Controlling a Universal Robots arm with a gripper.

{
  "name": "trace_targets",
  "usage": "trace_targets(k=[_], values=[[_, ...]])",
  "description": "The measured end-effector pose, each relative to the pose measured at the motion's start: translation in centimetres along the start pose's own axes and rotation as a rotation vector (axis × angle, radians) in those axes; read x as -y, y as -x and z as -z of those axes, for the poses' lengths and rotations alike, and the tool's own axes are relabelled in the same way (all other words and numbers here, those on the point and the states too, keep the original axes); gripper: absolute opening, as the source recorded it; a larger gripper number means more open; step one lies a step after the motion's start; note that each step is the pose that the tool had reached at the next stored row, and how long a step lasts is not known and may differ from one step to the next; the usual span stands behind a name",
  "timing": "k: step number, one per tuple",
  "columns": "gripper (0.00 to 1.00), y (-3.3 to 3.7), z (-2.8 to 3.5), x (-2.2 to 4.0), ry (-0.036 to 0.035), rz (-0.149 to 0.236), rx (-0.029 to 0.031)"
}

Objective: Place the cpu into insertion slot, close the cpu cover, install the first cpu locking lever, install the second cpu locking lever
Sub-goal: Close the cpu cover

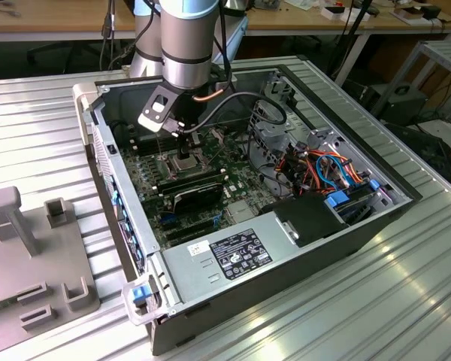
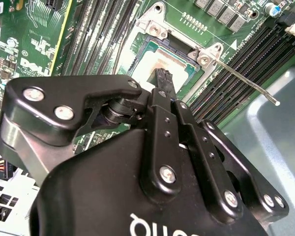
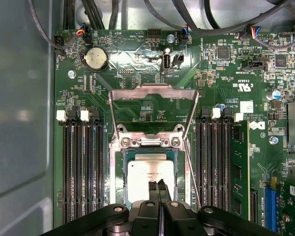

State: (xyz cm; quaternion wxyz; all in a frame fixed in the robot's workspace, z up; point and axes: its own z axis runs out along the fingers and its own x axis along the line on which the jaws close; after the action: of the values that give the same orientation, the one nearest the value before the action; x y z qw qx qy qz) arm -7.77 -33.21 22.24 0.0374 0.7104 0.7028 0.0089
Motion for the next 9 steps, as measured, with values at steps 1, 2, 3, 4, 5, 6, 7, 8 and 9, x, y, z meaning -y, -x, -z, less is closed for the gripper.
trace_targets(k=[1,2,3,4,5,6,7,8,9], values=[[0.11,0.00,0.00,0.00,0.0000,0.000,0.0000],[0.11,0.00,0.00,0.00,0.0000,0.000,-0.0001],[0.11,0.00,0.00,0.00,0.0000,0.000,-0.0001],[0.11,0.00,0.00,0.00,-0.0001,0.000,0.0000],[0.11,0.00,0.00,0.00,0.0000,0.000,0.0000],[0.11,0.00,0.00,0.00,0.0000,0.000,-0.0001],[0.11,0.00,0.01,0.00,0.0000,0.000,-0.0004],[0.11,0.01,0.05,0.00,-0.0001,0.000,-0.0006],[0.11,0.01,0.13,0.00,-0.0001,0.000,-0.0006]])
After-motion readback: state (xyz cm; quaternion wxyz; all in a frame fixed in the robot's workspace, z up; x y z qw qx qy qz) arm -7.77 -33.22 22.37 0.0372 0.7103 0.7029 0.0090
